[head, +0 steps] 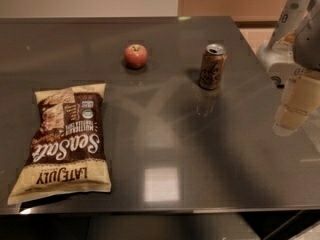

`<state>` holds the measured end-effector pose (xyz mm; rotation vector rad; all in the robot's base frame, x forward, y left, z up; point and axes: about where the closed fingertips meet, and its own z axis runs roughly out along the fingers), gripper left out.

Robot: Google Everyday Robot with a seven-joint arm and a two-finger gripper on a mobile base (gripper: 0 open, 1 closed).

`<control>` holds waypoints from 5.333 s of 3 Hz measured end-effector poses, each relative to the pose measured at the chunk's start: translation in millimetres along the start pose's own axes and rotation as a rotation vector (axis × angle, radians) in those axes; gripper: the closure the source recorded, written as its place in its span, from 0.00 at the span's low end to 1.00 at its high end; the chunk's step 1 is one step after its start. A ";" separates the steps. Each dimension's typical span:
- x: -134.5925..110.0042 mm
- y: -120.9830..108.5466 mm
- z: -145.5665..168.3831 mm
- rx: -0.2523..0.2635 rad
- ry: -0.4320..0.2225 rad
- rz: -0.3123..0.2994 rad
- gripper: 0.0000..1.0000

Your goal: Pick orange can

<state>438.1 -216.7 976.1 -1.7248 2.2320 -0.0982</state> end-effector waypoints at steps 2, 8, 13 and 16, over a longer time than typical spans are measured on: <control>-10.5 -20.6 20.4 0.001 -0.016 0.005 0.00; -83.8 -174.3 139.1 -0.008 -0.252 0.243 0.00; -123.9 -158.2 75.1 -0.048 -0.383 0.099 1.00; -165.9 -134.6 4.2 -0.081 -0.451 -0.088 1.00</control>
Offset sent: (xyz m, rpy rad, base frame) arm 0.0691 0.0167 -0.0348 0.0412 0.0071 -0.0048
